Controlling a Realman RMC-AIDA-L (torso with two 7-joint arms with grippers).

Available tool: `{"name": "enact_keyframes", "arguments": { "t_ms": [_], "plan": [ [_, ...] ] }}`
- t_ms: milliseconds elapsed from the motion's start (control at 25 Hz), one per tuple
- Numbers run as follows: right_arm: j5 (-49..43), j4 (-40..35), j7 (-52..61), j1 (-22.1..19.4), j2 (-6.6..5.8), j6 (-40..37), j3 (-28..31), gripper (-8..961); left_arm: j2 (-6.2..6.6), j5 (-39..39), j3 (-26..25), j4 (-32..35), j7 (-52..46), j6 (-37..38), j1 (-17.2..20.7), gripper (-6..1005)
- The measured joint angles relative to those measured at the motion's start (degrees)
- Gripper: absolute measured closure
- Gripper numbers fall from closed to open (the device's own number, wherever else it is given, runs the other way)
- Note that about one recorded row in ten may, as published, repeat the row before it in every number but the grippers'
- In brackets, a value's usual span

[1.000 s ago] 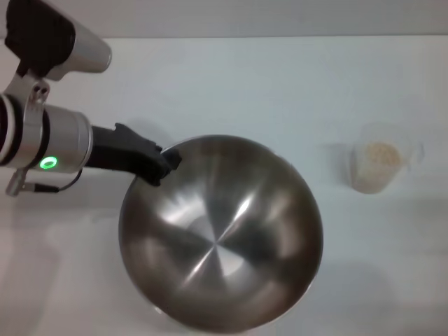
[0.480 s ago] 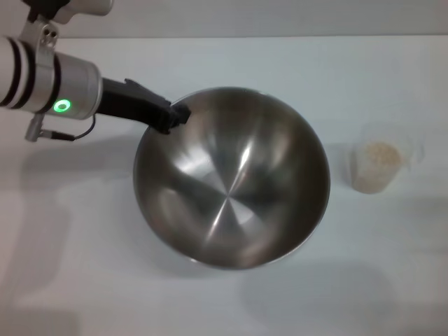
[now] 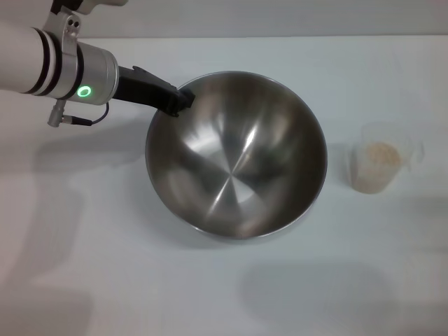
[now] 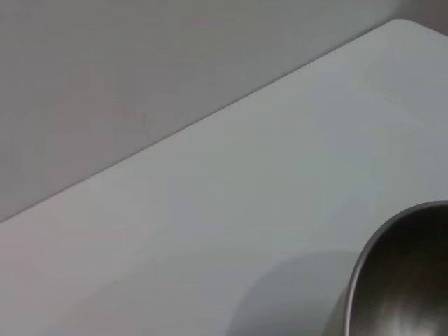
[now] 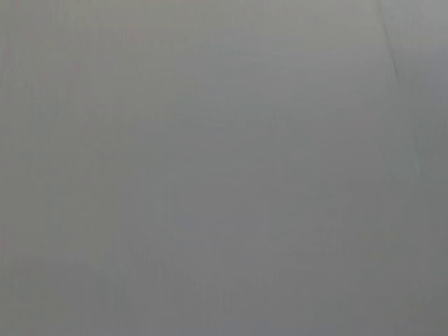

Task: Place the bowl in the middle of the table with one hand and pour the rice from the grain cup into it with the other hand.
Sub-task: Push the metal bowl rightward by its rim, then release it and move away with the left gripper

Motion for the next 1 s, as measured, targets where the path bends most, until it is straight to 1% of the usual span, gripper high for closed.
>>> {"name": "enact_keyframes", "arguments": {
  "t_ms": [400, 680, 920, 1000],
  "plan": [
    [0.2, -0.06, 0.0, 0.62, -0.09, 0.0, 0.0, 113, -0.08, -0.17, 0.22, 0.26, 1.48, 0.48, -0.08, 969],
    [0.33, -0.15, 0.0, 0.97, -0.1, -0.01, 0.0, 114, -0.28, -0.3, 0.32, 0.31, 2.82, 2.46, 0.5, 969],
    [0.39, -0.3, 0.0, 0.99, -0.18, -0.01, 0.15, 114, -0.29, -0.36, 0.46, 0.31, 2.82, 4.16, 0.77, 933],
    [0.39, -0.32, 0.0, 1.0, -0.18, -0.01, 0.26, 114, -0.29, -0.36, 0.5, 0.31, 2.83, 4.68, 0.8, 790]
  ]
}}
